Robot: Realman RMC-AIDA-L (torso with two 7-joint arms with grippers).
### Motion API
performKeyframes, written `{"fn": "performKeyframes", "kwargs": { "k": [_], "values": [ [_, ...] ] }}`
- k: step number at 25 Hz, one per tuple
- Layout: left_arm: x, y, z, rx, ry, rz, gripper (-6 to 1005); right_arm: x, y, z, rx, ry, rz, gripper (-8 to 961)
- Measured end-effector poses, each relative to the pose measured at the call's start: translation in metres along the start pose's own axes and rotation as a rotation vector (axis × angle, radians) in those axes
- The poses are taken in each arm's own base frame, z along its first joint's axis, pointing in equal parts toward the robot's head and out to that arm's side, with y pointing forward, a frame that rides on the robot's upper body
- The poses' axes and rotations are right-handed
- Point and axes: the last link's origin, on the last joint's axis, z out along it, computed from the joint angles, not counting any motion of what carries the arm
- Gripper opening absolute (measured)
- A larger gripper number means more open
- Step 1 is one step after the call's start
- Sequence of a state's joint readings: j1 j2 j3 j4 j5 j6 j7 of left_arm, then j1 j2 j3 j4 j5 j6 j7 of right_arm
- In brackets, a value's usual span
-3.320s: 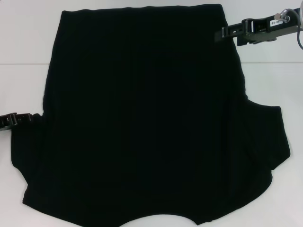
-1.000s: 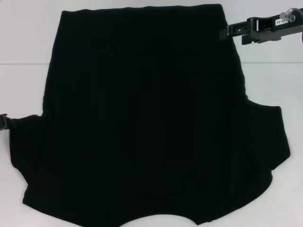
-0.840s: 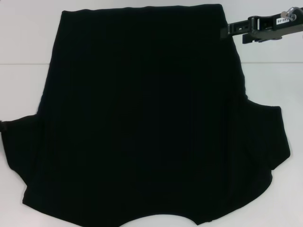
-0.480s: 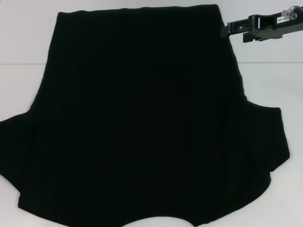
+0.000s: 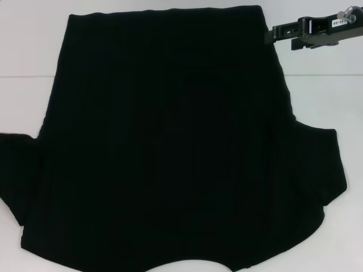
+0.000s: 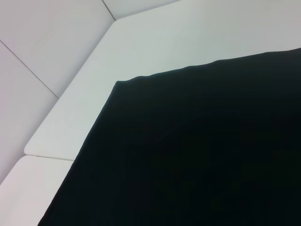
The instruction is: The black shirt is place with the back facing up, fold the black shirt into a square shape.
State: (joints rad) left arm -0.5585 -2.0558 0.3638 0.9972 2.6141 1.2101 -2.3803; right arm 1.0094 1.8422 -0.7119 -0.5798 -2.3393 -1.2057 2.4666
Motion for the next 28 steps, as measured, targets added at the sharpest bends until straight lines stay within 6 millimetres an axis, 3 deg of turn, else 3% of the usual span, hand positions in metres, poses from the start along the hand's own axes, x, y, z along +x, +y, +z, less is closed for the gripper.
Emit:
{"fn": "performKeyframes", "kwargs": {
  "k": [6, 12, 22, 28],
  "values": [
    [0.029, 0.023, 0.002, 0.018, -0.054, 0.103, 23, 0.001, 0.0, 0.0, -0.001, 0.003, -0.001, 916],
    [0.046, 0.041, 0.008, 0.051, -0.075, 0.181, 22, 0.001, 0.0, 0.001, -0.002, 0.005, 0.0, 916],
    [0.071, 0.051, 0.008, 0.128, -0.058, 0.283, 22, 0.0, 0.0, 0.0, -0.001, 0.002, -0.001, 917],
    [0.069, 0.07, 0.016, 0.117, -0.096, 0.341, 23, 0.001, 0.002, 0.002, -0.004, 0.005, -0.003, 917]
  ]
}}
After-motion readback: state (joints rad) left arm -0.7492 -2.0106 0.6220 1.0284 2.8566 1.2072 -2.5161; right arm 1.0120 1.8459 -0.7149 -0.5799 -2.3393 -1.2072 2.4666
